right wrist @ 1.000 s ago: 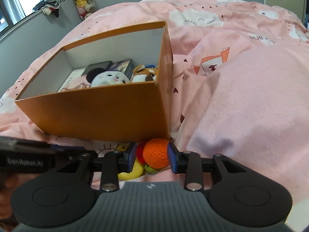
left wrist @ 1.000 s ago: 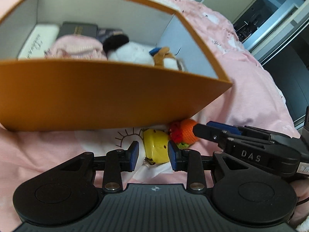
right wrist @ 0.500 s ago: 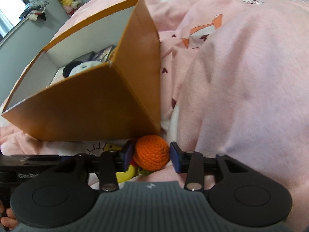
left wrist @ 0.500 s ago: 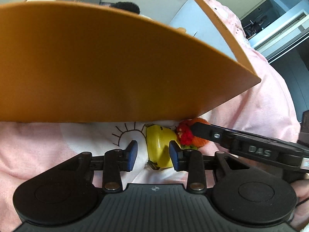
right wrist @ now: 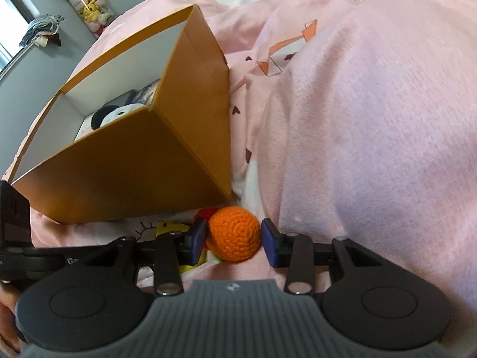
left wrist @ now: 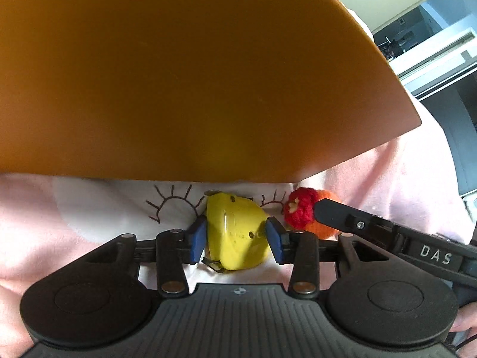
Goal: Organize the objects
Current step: 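Grasp the yellow tape measure with the left tool while the right tool grasps the orange ball, then lift the tape measure with the left tool while the right tool carries the orange ball over the box, then lower the tape measure and orange ball into the box and open both tools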
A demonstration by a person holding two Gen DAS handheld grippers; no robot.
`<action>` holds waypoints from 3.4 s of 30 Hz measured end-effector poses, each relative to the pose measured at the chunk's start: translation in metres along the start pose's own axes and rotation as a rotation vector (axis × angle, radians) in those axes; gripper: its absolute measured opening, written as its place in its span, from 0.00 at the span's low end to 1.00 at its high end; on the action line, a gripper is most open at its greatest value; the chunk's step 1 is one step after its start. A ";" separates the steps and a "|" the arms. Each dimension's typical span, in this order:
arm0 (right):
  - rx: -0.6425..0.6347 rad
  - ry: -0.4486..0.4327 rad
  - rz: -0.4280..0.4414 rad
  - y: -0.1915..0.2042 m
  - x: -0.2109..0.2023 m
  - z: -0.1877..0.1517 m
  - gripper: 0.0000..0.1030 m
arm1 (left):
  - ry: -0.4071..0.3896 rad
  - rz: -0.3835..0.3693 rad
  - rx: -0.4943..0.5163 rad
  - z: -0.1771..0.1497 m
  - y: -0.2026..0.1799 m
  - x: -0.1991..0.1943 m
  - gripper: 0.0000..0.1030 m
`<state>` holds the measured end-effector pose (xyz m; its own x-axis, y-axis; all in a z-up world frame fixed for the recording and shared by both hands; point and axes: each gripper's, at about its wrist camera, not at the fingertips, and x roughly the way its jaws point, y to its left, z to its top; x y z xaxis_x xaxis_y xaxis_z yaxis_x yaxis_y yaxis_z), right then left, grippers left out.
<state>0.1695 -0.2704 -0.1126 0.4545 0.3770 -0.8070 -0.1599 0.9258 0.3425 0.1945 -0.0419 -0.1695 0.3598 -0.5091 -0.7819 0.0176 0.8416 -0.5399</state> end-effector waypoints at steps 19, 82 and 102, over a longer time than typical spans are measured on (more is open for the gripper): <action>0.046 0.050 0.048 -0.007 0.012 0.000 0.42 | -0.008 -0.051 -0.035 -0.001 0.002 -0.006 0.29; -1.282 0.249 -0.250 0.140 0.114 0.153 0.42 | -0.142 0.055 0.034 0.161 0.008 -0.050 0.25; -1.250 0.238 -0.205 0.137 0.089 0.160 0.42 | -0.049 0.130 0.009 0.170 0.001 -0.003 0.21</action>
<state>0.3282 -0.1144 -0.0611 0.4224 0.1020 -0.9007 -0.8725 0.3149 -0.3735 0.3522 -0.0087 -0.1151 0.4052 -0.3863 -0.8286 -0.0235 0.9017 -0.4318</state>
